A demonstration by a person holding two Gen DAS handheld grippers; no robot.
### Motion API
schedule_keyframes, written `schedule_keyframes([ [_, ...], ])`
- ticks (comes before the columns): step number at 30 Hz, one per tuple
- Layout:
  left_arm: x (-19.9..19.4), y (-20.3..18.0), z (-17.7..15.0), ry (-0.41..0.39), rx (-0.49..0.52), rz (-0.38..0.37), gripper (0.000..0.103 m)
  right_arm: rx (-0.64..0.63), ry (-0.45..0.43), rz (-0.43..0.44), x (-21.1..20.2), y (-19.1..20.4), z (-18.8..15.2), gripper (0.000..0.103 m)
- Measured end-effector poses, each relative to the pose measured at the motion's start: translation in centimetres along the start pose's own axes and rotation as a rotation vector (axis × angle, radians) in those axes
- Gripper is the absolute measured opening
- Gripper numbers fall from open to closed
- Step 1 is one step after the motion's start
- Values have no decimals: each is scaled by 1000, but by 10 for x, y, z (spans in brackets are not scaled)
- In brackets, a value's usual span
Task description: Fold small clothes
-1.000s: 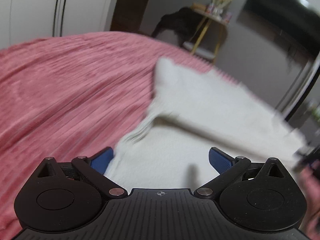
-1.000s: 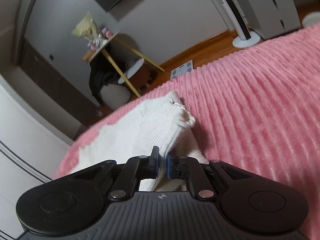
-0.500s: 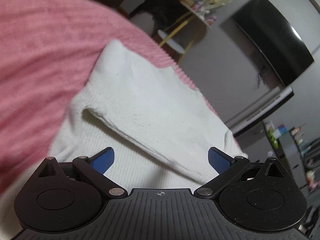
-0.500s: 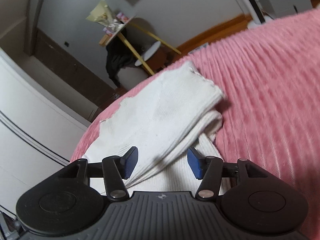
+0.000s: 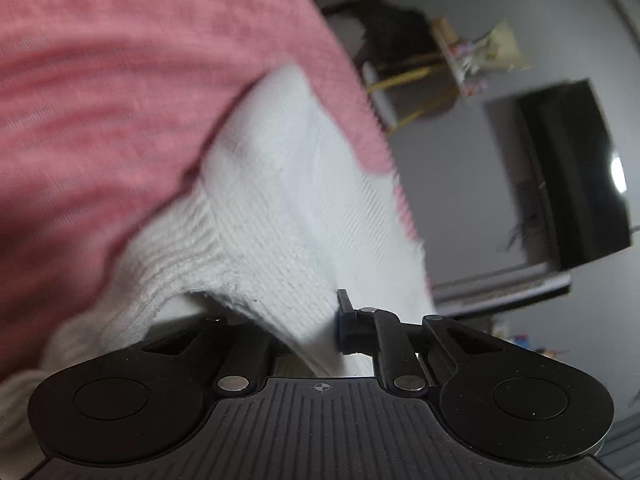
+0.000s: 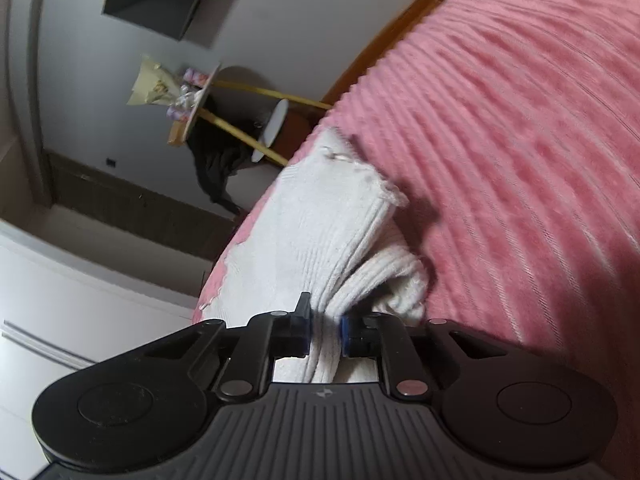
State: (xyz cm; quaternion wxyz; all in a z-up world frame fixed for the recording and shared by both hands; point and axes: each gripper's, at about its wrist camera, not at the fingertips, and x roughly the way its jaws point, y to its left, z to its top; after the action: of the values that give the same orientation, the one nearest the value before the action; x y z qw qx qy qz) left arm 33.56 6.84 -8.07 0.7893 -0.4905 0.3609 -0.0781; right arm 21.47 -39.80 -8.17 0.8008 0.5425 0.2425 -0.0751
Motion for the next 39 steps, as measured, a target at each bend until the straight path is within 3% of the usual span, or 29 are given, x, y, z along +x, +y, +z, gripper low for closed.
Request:
schedule_keyframes([
  [2,-12,2,1,-54,19,-7,13,-42,8,45,1,4,-1,12],
  [4,-14,3,0,-65,44,36,14,-84,26,79,6,11,-6,12],
  [6,-10,5,-2,-40,85,103,20,-137,39,51,13,15,-10,12],
  [8,-11,10,-4,-26,96,89,22,-231,49,-41,22,19,-11,12],
  [11,-19,12,0,-30,47,23,50,-287,71,-52,20,23,-11,23],
  [12,-21,10,0,-36,43,20,54,-273,69,-47,16,23,-9,28],
  [15,-24,6,-2,-48,80,59,48,-267,44,-38,5,25,-7,30],
  [16,-23,6,-2,-46,100,83,42,-276,42,-43,3,24,-7,30],
  [17,-22,6,-1,-38,118,113,28,-287,49,-53,4,24,-7,25],
  [18,-22,8,0,-26,134,131,24,-307,52,-71,4,25,-8,21],
  [22,-24,11,9,2,194,141,22,-458,41,-164,3,36,-9,16],
  [25,-26,19,18,70,186,106,24,-566,43,-198,4,41,-8,18],
  [28,-44,18,18,102,199,97,46,-583,62,-202,-6,41,-7,20],
  [30,-64,15,8,97,265,128,71,-616,50,-227,-24,46,-13,22],
  [33,-96,13,-12,72,375,182,86,-671,40,-273,-53,42,-32,33],
  [34,-104,13,-19,67,405,241,93,-669,42,-290,-63,38,-38,35],
  [36,-119,16,-31,50,447,351,97,-651,66,-314,-84,29,-48,37],
  [39,-134,24,-45,113,456,343,97,-612,88,-315,-118,15,-61,39],
])
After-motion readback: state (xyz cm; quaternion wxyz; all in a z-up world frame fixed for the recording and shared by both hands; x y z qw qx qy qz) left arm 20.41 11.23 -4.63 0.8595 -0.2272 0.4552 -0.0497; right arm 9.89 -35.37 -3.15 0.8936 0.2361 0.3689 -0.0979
